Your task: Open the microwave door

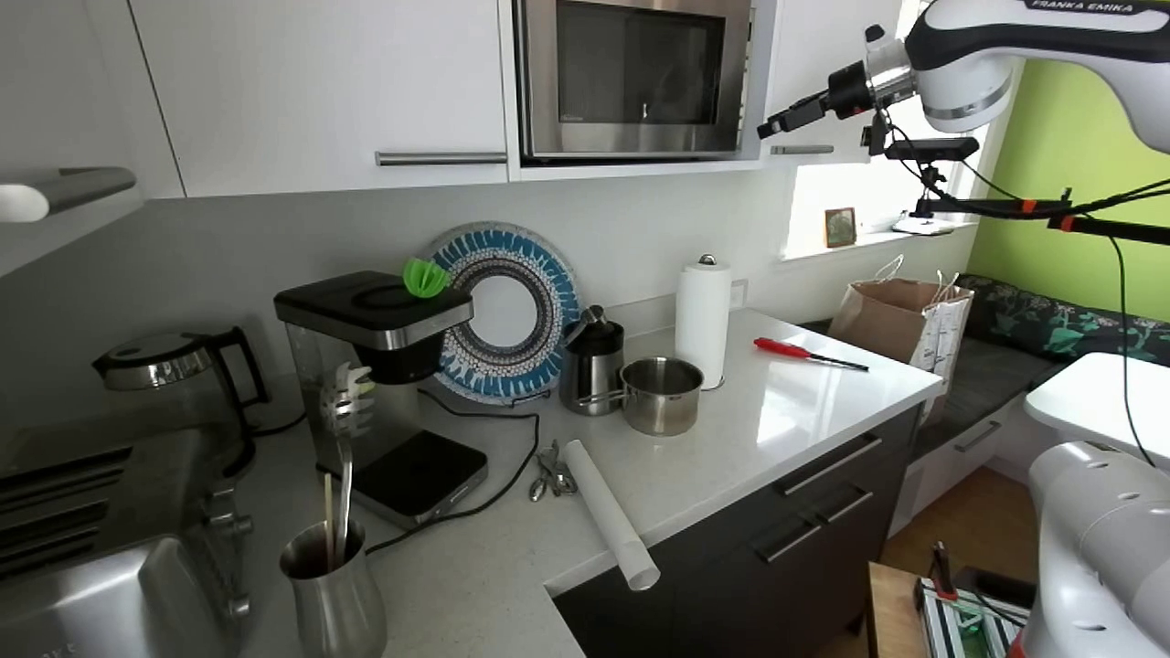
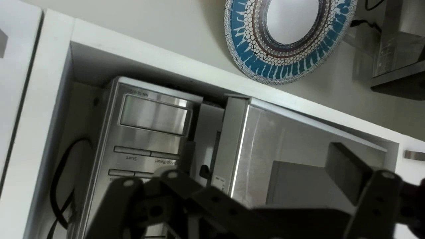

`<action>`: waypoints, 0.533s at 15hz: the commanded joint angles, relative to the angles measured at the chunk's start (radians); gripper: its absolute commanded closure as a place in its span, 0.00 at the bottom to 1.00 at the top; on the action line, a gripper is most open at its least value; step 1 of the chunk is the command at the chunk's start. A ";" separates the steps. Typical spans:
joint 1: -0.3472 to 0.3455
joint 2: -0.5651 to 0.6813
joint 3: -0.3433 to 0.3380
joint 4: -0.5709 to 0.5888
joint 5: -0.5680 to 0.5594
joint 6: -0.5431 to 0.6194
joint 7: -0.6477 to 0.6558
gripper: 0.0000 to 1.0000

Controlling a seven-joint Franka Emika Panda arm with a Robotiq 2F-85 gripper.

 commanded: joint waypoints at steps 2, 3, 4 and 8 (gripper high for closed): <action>0.007 0.023 -0.007 0.011 0.023 0.007 -0.002 0.00; 0.026 0.038 -0.023 0.023 0.036 0.007 -0.002 0.00; 0.046 0.049 -0.035 0.033 0.048 0.006 -0.013 0.00; 0.101 0.109 -0.072 0.075 0.099 0.014 -0.020 0.00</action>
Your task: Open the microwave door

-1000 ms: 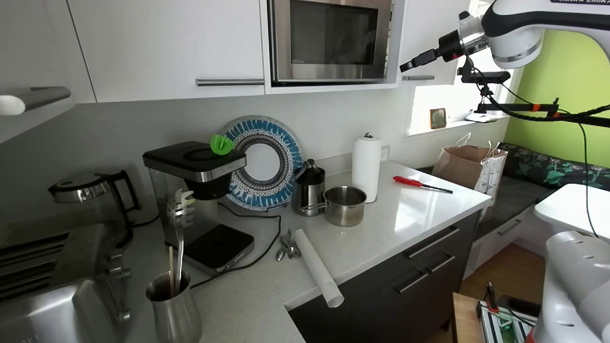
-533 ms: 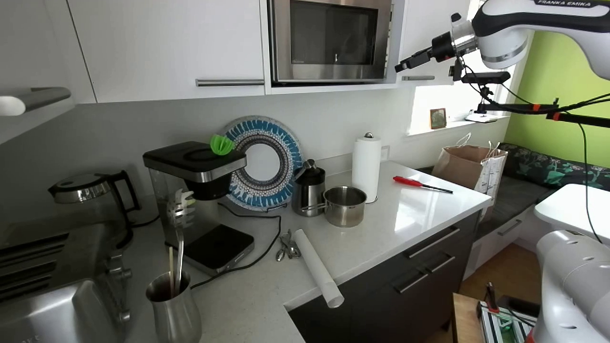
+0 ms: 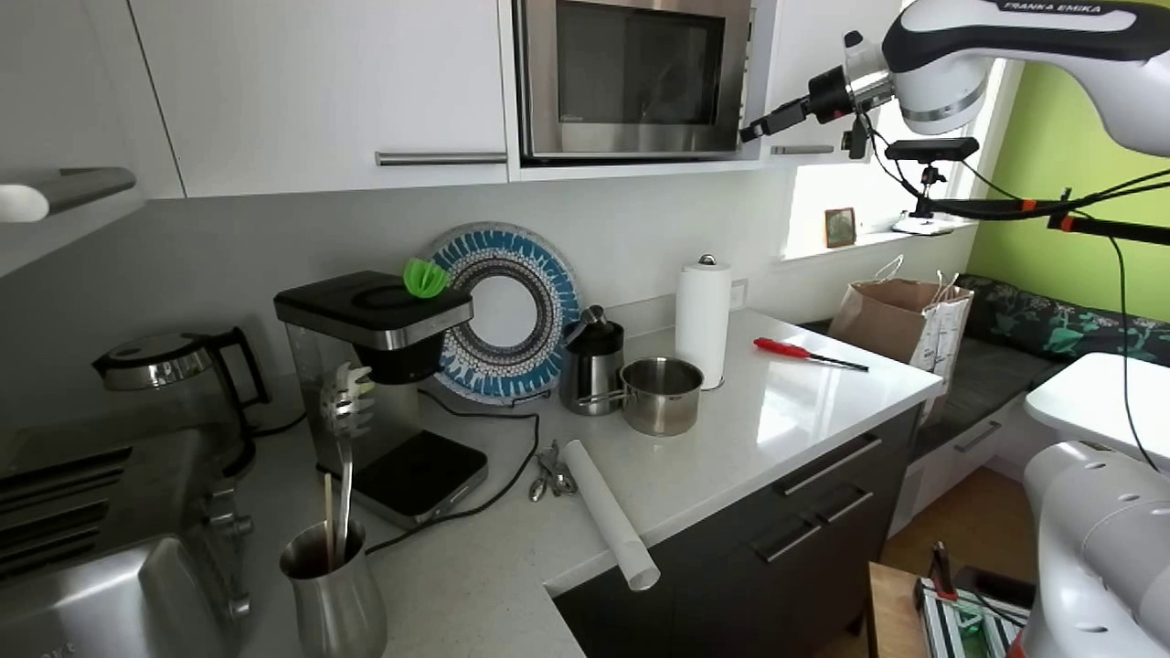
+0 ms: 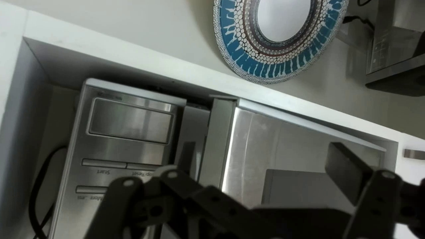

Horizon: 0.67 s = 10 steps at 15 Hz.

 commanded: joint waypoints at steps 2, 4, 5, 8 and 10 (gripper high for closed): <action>0.047 0.081 -0.037 0.055 0.071 0.061 -0.017 0.00; 0.031 0.100 -0.022 0.056 0.076 0.113 0.006 0.00; 0.027 0.103 -0.018 0.053 0.077 0.124 0.010 0.00; 0.076 0.084 -0.050 0.073 0.111 -0.004 -0.028 0.00; 0.141 0.081 -0.109 0.110 0.145 -0.096 -0.041 0.00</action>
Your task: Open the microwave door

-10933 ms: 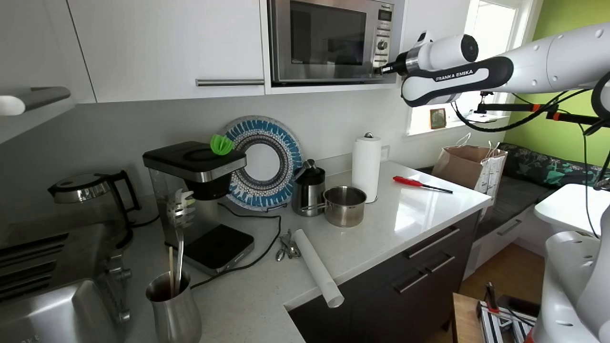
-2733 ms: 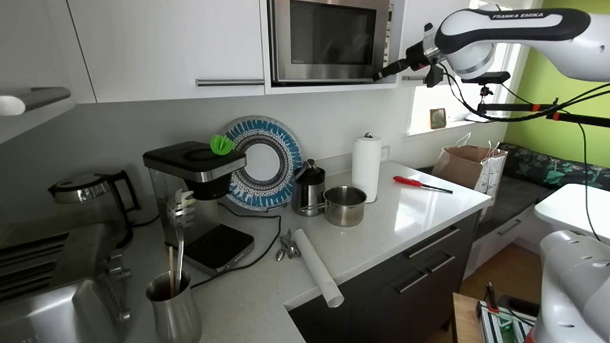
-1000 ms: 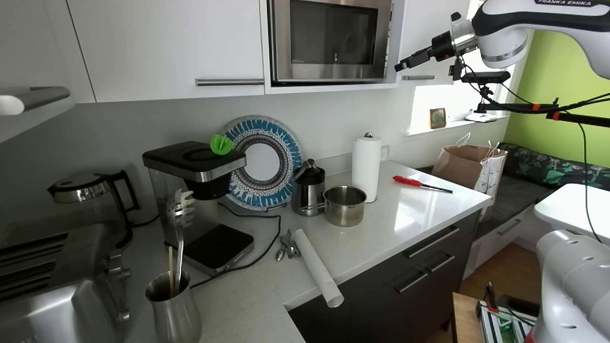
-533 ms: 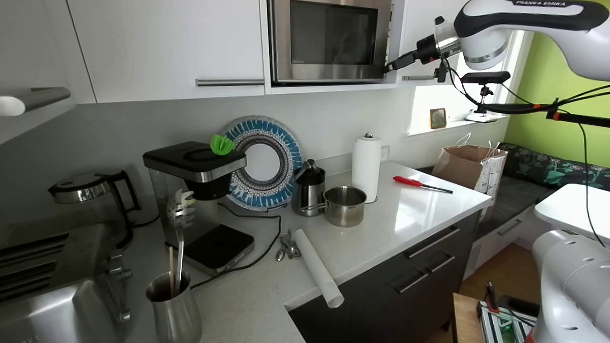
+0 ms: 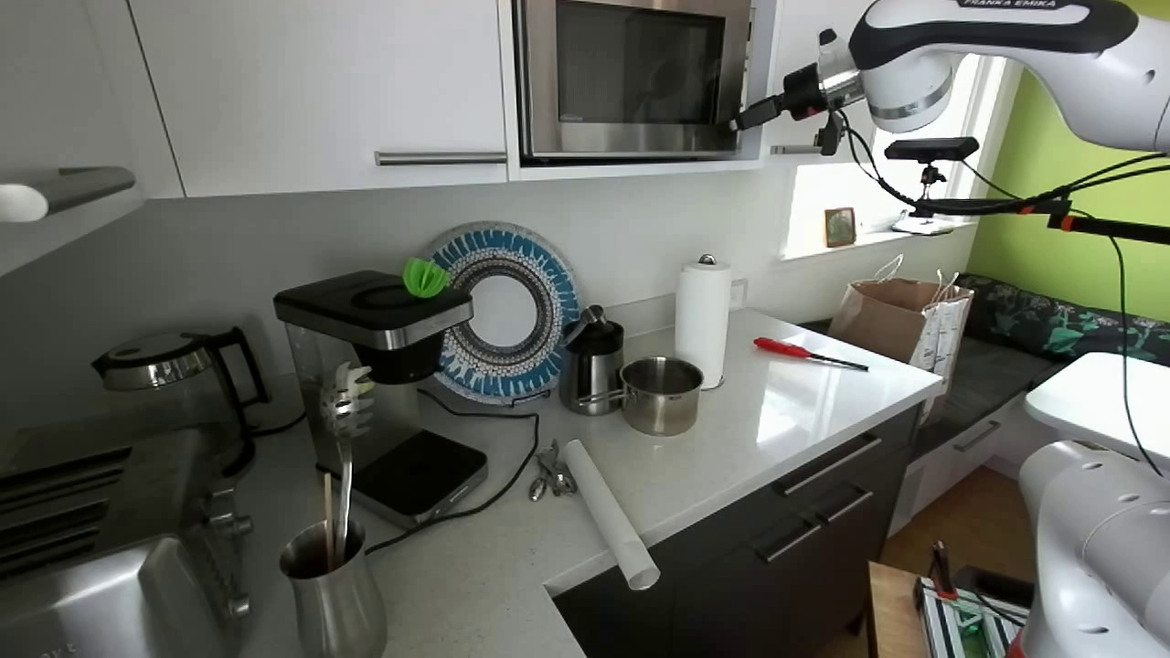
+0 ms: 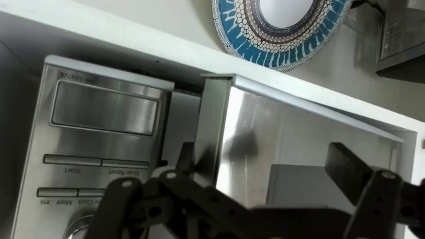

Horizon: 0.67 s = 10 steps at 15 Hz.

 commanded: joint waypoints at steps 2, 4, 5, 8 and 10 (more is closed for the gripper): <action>0.125 -0.011 -0.127 0.091 0.088 -0.217 -0.045 0.00; 0.135 -0.022 -0.152 0.117 0.082 -0.308 -0.039 0.00; 0.128 -0.037 -0.151 0.127 0.069 -0.364 -0.033 0.00; 0.084 -0.052 -0.133 0.158 0.090 -0.541 -0.036 0.00; 0.060 -0.066 -0.115 0.171 0.088 -0.637 -0.035 0.00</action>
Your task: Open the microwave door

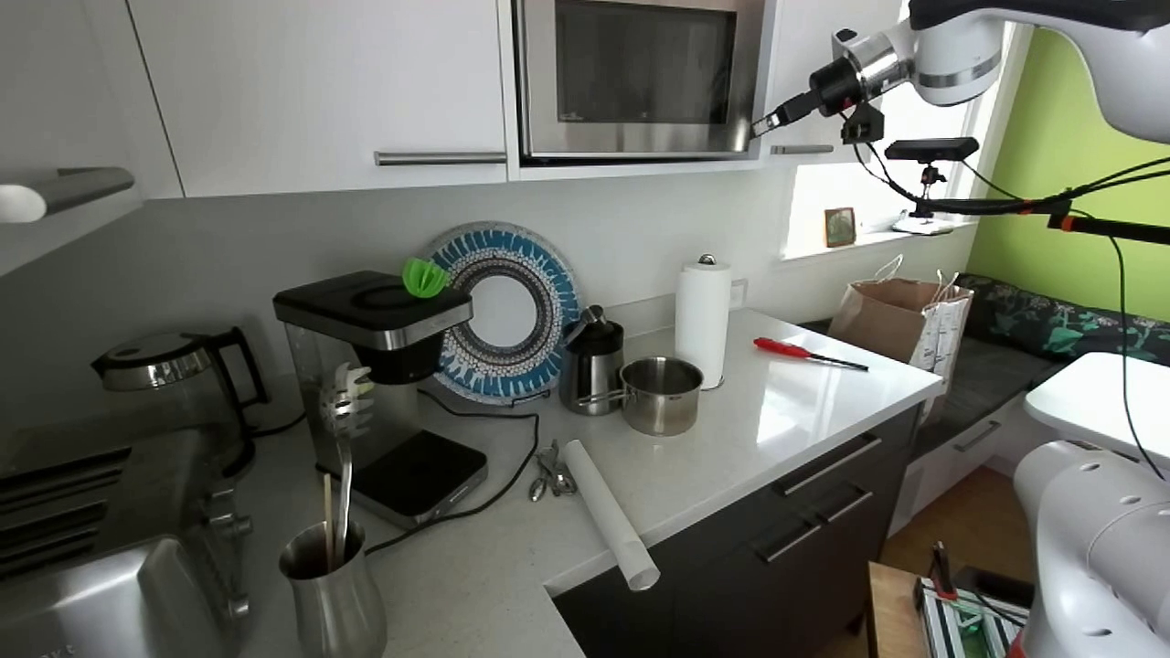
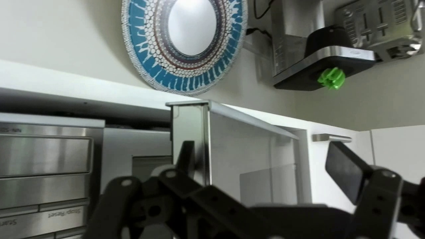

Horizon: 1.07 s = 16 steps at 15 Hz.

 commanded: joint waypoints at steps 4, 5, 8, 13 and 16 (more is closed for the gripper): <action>-0.048 -0.047 0.062 0.027 0.029 -0.316 -0.009 0.00; -0.062 -0.053 0.079 0.029 0.025 -0.364 -0.010 0.00; -0.119 -0.050 0.119 0.060 0.009 -0.467 -0.014 0.00; -0.195 -0.052 0.118 0.201 -0.018 -0.653 -0.009 0.00; -0.244 -0.049 0.106 0.257 -0.051 -0.610 -0.046 0.00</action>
